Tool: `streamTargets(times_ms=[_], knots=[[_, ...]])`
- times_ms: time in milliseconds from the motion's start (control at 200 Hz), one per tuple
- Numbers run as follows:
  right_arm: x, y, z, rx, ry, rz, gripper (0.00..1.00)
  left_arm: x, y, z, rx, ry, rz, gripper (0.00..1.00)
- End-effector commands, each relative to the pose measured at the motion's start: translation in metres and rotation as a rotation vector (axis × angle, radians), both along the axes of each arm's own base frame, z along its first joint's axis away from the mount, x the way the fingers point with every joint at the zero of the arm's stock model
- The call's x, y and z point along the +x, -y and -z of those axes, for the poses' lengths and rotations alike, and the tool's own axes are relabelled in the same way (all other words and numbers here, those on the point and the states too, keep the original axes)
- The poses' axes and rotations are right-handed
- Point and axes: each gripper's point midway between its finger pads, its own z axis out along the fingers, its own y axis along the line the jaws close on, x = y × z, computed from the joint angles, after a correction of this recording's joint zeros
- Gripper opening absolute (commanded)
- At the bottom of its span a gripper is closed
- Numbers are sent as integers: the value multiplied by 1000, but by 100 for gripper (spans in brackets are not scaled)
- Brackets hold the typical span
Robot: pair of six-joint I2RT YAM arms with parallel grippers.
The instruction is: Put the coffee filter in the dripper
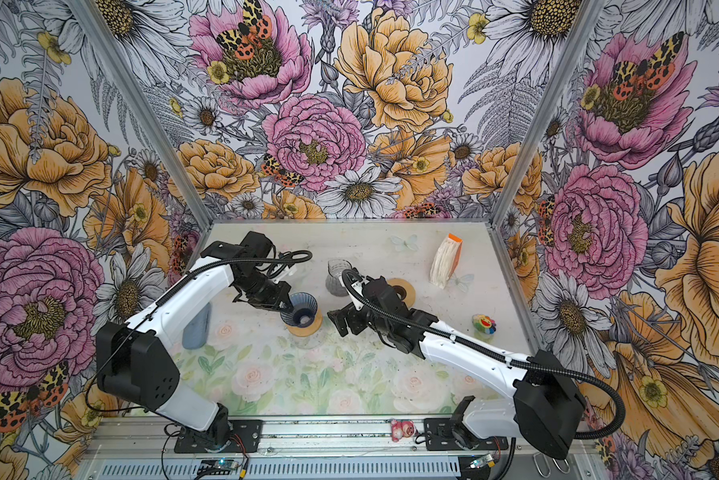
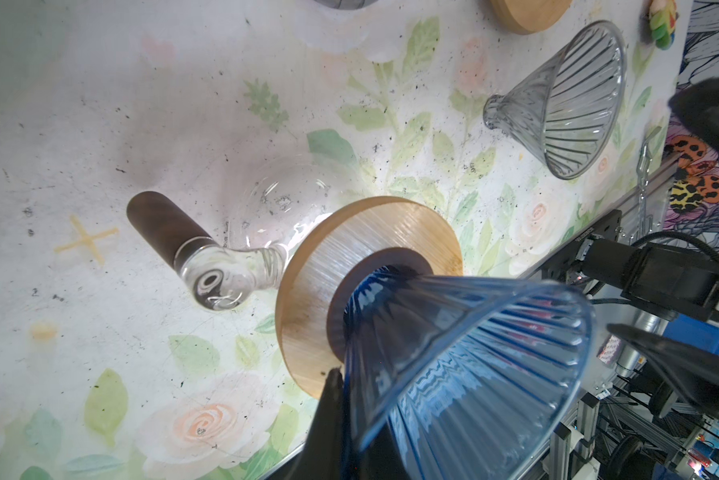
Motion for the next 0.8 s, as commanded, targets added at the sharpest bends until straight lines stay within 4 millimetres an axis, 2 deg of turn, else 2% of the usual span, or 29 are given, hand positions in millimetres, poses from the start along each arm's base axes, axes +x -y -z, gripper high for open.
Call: streamTargets(times_ms=[0,325,495,595,796], knots=[[5,-6,-14,30,-5,-2,100,-6,-4,1,35,-14,18,10],[9,-10,-26,12,-26,-5,99,10,-3,-22,10,54,-19,25],[11,-19,-34,-12,-68,-25,99,19,-7,-35,11,100,-54,29],[14,-23,-40,-41,-123,-17,94,22,-12,-40,14,130,-86,29],[11,-32,-39,-68,-211,-37,87,26,-21,-52,-31,201,-171,29]])
